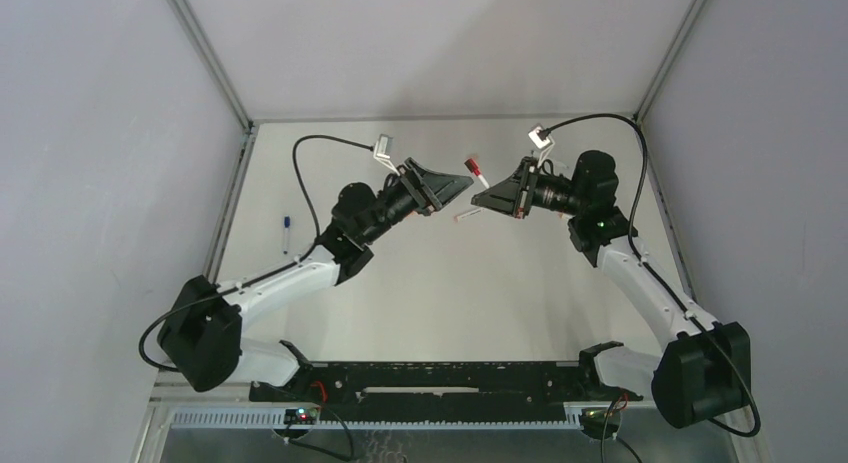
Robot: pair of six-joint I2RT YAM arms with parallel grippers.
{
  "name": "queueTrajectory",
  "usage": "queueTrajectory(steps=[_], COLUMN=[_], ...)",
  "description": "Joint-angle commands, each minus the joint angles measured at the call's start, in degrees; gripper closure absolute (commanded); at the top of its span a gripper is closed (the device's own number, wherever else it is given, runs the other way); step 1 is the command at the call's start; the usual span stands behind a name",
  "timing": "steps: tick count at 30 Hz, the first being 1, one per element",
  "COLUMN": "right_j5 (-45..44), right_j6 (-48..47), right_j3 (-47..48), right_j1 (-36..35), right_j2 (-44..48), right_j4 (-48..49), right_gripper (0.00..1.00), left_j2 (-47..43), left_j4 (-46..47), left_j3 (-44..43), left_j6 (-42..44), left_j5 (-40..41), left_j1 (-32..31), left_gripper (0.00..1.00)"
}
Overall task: Insert the pens into the pen caps
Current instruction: Insert the pen cap onto the pen, then place the pen at the center of the board.
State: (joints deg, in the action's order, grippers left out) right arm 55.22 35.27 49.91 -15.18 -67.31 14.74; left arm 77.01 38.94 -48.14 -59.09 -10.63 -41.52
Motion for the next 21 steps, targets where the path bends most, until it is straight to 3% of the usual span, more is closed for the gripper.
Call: queueTrajectory(steps=[1, 10, 17, 21], right_j5=[-1.74, -3.55, -3.8, -4.21], right_j6=[0.48, -0.91, -0.03, -0.01], right_j3=[-0.08, -0.08, -0.08, -0.08], right_j1=[-1.18, -1.82, -2.29, -2.64], right_j2=[-0.61, -0.98, -0.82, -0.81], right_j4=[3.96, 4.55, 5.99, 5.68], right_gripper=[1.0, 1.0, 1.0, 1.0], left_j2=[1.76, 4.2, 6.52, 6.99], left_j4=[2.55, 3.14, 5.96, 7.47], left_j3=[-5.09, -7.53, -8.72, -8.5], left_j6=[-0.97, -1.0, -2.91, -3.78], left_j5=[0.55, -1.72, -3.47, -3.48], left_j1=[-1.27, -1.9, -1.99, -1.99], left_gripper=[0.33, 0.42, 0.58, 0.74])
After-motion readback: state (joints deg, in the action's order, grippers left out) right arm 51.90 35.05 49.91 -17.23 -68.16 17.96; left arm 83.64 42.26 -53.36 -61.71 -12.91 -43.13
